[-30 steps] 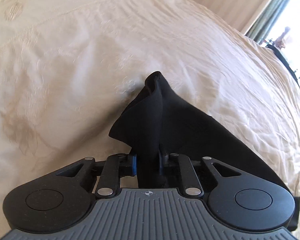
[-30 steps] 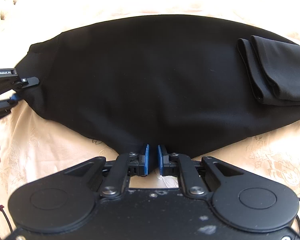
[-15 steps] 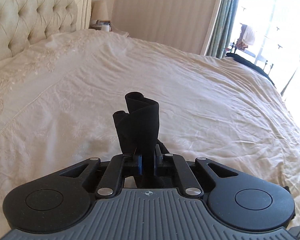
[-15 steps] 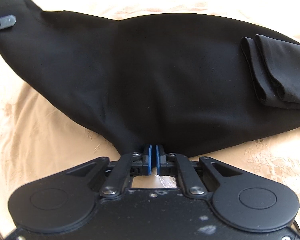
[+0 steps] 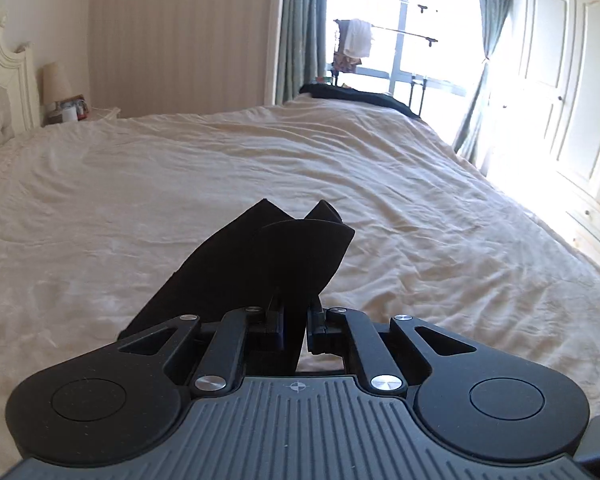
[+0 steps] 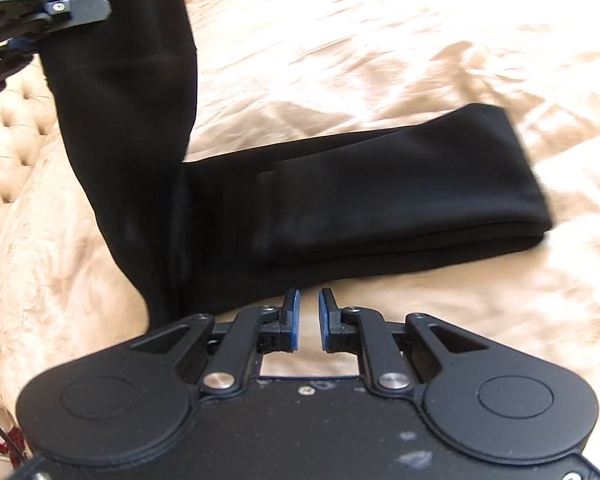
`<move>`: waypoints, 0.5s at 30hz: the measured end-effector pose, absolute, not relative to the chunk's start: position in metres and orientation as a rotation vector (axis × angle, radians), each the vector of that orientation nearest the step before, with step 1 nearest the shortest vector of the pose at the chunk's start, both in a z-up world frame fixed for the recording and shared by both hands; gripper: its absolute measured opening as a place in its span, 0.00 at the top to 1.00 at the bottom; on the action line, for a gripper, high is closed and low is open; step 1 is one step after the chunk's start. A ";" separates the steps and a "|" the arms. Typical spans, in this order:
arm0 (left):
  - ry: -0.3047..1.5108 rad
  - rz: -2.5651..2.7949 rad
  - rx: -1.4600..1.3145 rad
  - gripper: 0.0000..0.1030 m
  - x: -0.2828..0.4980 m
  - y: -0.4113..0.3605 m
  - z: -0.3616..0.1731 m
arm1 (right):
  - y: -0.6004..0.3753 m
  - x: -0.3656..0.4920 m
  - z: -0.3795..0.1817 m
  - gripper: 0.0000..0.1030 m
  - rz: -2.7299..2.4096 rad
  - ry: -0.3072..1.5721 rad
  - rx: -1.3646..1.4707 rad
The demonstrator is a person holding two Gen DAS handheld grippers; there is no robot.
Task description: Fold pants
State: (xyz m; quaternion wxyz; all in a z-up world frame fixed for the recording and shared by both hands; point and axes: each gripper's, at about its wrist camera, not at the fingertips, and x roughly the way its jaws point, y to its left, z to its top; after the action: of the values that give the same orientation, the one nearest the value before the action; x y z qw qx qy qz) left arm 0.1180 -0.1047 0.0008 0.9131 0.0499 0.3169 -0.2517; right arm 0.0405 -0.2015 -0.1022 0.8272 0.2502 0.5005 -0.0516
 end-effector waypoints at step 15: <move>0.986 -0.749 0.265 0.66 0.107 -0.205 -0.075 | -0.368 -0.008 -0.096 0.68 -0.402 1.010 0.564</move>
State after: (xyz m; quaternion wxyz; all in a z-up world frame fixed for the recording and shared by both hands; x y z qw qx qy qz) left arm 0.1070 -0.2049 -0.0754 0.8062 0.1239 0.4606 -0.3501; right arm -0.0078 -0.3675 -0.0965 0.8184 0.2646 0.4739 -0.1888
